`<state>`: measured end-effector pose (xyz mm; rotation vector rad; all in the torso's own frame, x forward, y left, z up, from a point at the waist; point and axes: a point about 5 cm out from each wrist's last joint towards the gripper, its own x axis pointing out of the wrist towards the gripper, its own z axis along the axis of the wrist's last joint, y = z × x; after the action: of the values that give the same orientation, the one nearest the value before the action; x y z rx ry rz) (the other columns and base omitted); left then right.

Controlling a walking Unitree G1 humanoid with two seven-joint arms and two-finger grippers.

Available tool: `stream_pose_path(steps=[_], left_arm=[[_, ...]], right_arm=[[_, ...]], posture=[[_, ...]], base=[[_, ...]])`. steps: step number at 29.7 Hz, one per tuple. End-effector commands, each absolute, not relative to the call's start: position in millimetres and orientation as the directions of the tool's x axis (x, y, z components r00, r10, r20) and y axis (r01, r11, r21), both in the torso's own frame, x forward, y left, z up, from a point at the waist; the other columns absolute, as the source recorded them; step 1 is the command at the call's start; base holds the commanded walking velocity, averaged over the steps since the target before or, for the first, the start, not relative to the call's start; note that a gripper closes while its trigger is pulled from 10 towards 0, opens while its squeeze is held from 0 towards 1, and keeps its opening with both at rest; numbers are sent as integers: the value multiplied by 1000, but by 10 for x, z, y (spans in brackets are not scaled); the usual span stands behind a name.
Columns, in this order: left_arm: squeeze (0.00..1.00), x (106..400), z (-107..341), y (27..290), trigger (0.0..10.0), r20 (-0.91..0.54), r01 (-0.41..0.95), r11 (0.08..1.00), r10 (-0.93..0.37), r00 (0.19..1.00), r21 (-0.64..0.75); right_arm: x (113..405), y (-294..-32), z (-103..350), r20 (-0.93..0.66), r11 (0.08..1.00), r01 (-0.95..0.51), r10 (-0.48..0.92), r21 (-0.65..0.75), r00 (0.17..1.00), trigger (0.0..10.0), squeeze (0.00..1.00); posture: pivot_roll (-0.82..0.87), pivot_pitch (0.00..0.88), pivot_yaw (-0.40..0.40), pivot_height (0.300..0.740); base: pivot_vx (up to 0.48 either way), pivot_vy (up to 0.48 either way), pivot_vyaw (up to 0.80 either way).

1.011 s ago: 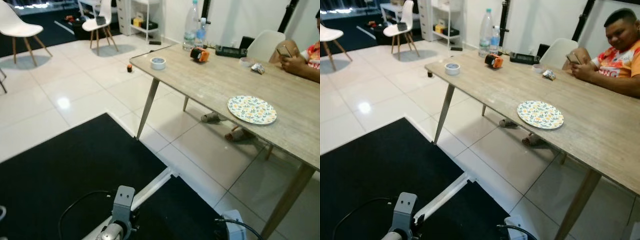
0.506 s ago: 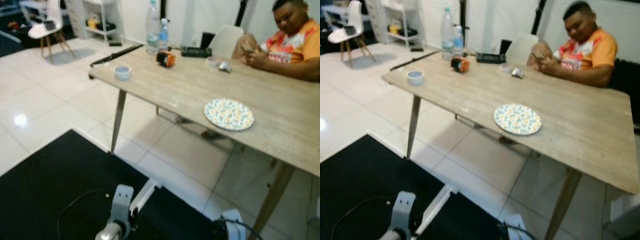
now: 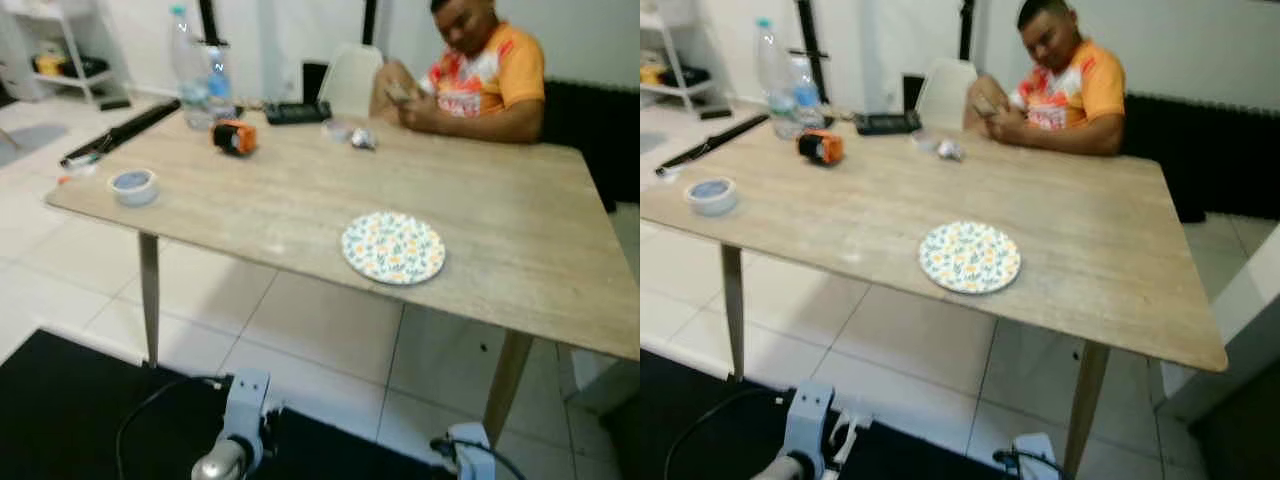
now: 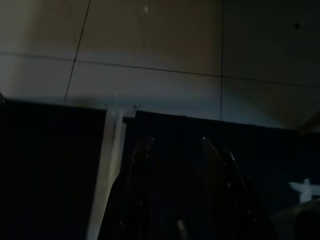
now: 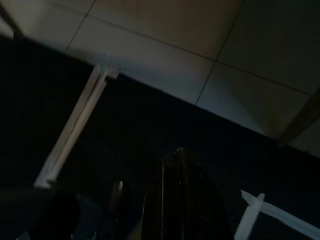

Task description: Restocking fridge

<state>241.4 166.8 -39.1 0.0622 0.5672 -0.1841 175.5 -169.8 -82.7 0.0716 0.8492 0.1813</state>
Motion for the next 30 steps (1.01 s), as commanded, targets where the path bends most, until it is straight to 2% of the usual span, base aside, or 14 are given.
stream_pose_path(steps=[1,13,20,30], left_arm=[[0,2384,-424,1643,10000,-561,206,979,-169,810,3],[0,2366,-439,1661,10000,-573,214,977,-172,801,6],[0,2216,-551,1721,10000,-639,236,972,-168,751,22],[0,2037,-644,1853,10000,-681,228,973,-142,719,38]], right_arm=[[1689,-1787,-853,-757,988,-94,156,124,635,10000,0],[1612,-1832,-888,-774,991,-40,124,127,621,10000,0],[1502,-1847,-935,-795,992,-10,110,129,597,10000,0],[1421,-1856,-966,-809,992,-1,103,126,579,10000,0]], posture=[[-64,63,19,734],[-60,65,24,734],[-58,59,29,734],[-59,50,25,734]], base=[[292,0,-763],[237,0,-747],[0,0,0],[0,0,0]])
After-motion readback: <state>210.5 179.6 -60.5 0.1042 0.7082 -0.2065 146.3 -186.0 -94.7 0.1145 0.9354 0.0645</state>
